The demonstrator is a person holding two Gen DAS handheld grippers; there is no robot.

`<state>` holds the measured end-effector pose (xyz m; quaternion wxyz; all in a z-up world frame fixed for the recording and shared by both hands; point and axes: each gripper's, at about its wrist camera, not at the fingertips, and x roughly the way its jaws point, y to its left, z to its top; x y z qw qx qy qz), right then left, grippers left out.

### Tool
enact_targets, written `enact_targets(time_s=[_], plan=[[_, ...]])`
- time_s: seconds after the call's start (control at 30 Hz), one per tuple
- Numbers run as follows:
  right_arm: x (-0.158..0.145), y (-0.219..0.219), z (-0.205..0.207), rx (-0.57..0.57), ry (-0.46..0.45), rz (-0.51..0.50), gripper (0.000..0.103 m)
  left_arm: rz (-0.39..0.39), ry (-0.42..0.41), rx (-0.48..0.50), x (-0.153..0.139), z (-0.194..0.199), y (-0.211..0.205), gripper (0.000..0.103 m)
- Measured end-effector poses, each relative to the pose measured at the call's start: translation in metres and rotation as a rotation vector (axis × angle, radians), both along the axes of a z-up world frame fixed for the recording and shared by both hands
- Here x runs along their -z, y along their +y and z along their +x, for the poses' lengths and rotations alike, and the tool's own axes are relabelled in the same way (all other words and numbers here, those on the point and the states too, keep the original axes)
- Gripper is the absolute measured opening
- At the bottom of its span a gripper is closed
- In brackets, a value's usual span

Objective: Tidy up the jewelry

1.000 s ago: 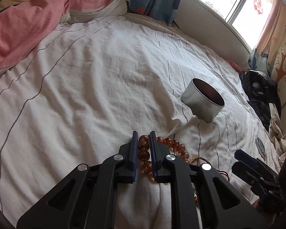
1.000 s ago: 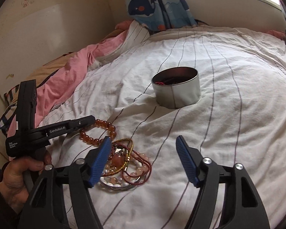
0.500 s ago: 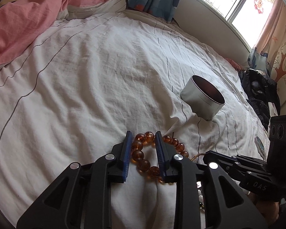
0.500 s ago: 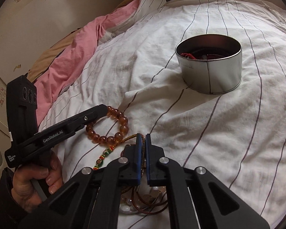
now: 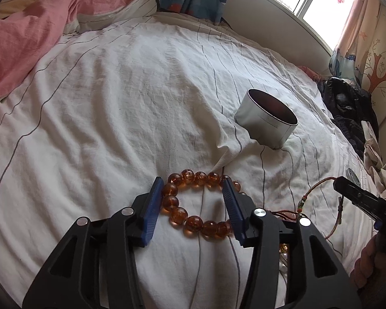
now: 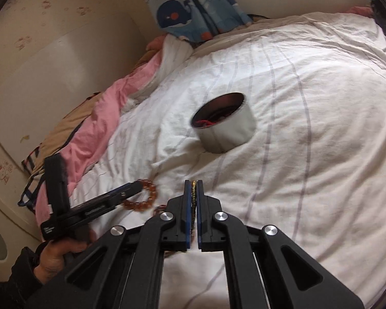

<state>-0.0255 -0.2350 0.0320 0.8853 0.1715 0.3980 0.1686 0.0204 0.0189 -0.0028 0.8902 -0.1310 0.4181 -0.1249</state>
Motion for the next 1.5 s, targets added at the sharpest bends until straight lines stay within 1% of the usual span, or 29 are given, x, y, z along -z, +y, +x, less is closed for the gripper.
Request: enact_targets(time_s=[0.03, 0.13, 0.17, 0.2, 0.23, 0.27, 0.4, 0.47, 0.5, 0.53, 0.57, 0.63, 0.7, 0.83, 0.93, 1.0, 1.2, 1.33, 1.5], plan=[[0.007, -0.008, 0.001, 0.030, 0.022, -0.014, 0.004, 0.009, -0.001, 0.003, 0.000, -0.001, -0.002, 0.047], [0.026, -0.026, 0.003, 0.089, 0.102, -0.008, 0.005, 0.021, -0.003, 0.008, 0.000, -0.002, -0.003, 0.047], [0.031, -0.028, 0.005, 0.093, 0.123, -0.003, 0.008, 0.021, -0.004, 0.009, 0.000, -0.002, -0.003, 0.047], [0.033, -0.030, 0.005, 0.094, 0.130, -0.007, 0.027, 0.021, -0.005, 0.008, -0.001, -0.003, -0.003, 0.047], [0.032, -0.028, 0.006, 0.101, 0.121, -0.030, 0.051, 0.021, -0.005, 0.008, 0.000, -0.003, -0.003, 0.047], [0.031, -0.026, 0.005, 0.105, 0.108, -0.058, 0.055, 0.020, -0.005, 0.007, 0.000, -0.003, -0.003, 0.047], [0.040, -0.019, 0.007, 0.098, 0.139, -0.134, 0.055, 0.040, -0.001, 0.015, 0.000, -0.004, -0.005, 0.047], [0.040, -0.012, 0.007, 0.095, 0.140, -0.196, 0.047, 0.064, -0.005, 0.023, -0.001, -0.007, -0.007, 0.042], [0.041, -0.009, 0.006, 0.082, 0.137, -0.207, 0.031, 0.070, -0.005, 0.029, -0.002, -0.008, -0.008, 0.030], [0.041, -0.008, 0.006, 0.067, 0.137, -0.202, 0.012, 0.069, -0.004, 0.038, -0.002, -0.009, -0.008, 0.018], [0.042, -0.007, 0.005, 0.060, 0.136, -0.193, 0.010, 0.064, -0.005, 0.046, -0.003, -0.010, -0.007, 0.013], [0.039, -0.009, 0.003, 0.052, 0.117, -0.164, 0.004, 0.056, -0.015, 0.061, -0.006, -0.012, -0.007, 0.011], [0.033, -0.011, 0.000, 0.036, 0.082, -0.089, 0.004, 0.045, -0.035, 0.082, -0.013, -0.015, -0.009, 0.011], [0.016, -0.015, -0.004, 0.028, 0.010, 0.000, 0.004, 0.027, -0.081, 0.138, -0.034, -0.019, -0.019, 0.011], [0.003, -0.017, -0.005, 0.034, -0.035, 0.023, 0.004, 0.017, -0.106, 0.178, -0.050, -0.018, -0.028, 0.011], [-0.007, -0.017, -0.005, 0.040, -0.065, 0.018, 0.004, 0.014, -0.120, 0.199, -0.059, -0.015, -0.034, 0.011], [-0.029, -0.019, 0.008, 0.044, -0.125, 0.029, 0.004, 0.035, -0.172, 0.243, -0.086, 0.000, -0.052, 0.011], [-0.035, -0.022, 0.019, 0.040, -0.145, 0.043, 0.004, 0.069, -0.196, 0.260, -0.097, 0.014, -0.065, 0.011], [-0.039, -0.024, 0.028, 0.037, -0.160, 0.053, 0.004, 0.091, -0.209, 0.279, -0.100, 0.024, -0.080, 0.011]])
